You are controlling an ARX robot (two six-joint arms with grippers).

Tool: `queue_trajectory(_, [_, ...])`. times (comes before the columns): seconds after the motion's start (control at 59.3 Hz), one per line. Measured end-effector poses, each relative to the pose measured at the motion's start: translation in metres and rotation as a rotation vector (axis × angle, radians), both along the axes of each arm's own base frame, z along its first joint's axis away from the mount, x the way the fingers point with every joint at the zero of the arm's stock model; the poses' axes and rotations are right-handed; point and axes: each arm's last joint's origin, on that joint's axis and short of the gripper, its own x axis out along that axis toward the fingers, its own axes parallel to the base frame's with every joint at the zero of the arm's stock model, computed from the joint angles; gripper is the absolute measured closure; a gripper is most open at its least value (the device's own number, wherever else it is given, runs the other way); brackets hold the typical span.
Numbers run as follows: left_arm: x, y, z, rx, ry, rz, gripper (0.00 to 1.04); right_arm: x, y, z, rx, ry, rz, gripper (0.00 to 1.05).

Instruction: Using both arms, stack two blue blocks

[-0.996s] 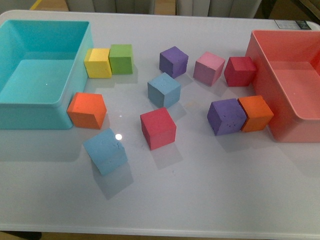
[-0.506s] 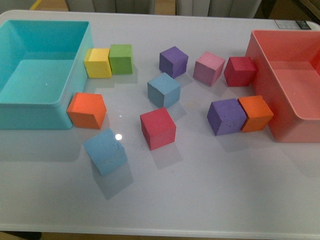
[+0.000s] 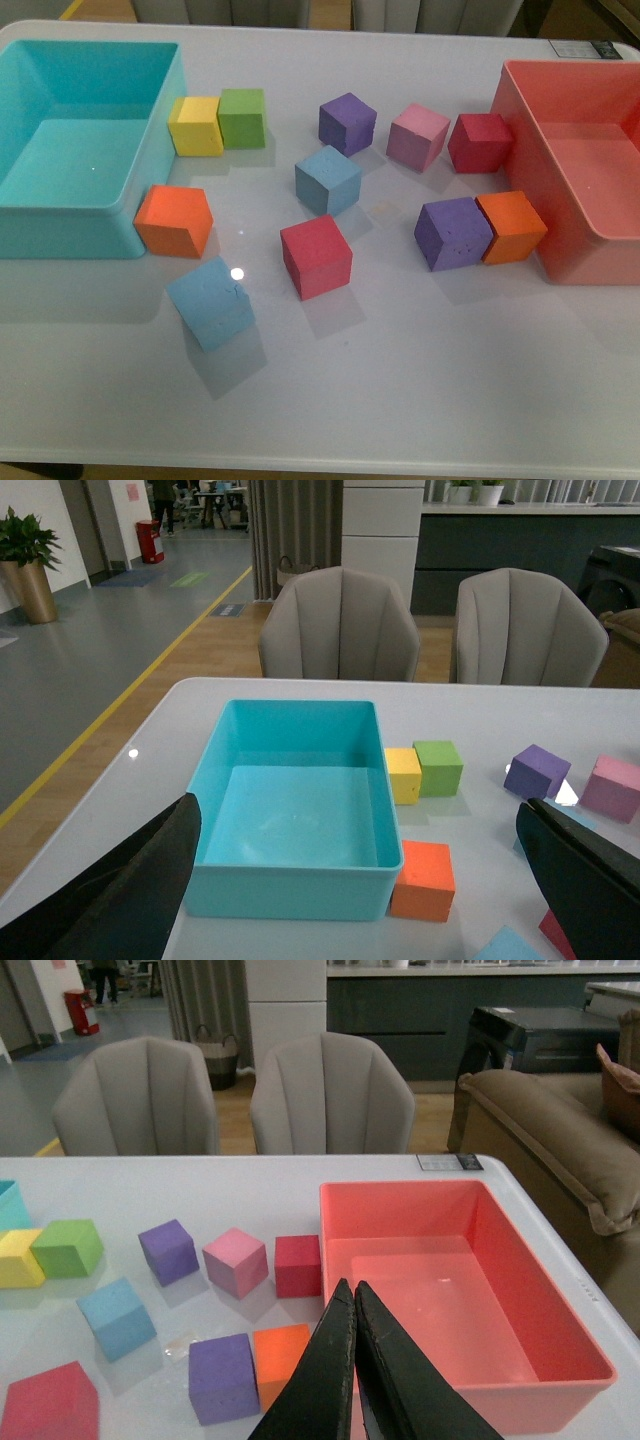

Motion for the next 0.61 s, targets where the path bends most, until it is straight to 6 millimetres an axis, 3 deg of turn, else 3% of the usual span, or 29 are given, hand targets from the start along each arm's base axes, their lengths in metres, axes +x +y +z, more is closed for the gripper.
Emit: queue_trajectory(0.607, [0.0,0.0,0.0,0.0,0.0,0.0,0.09,-0.019,0.0,0.002,0.0,-0.009,0.0,1.03])
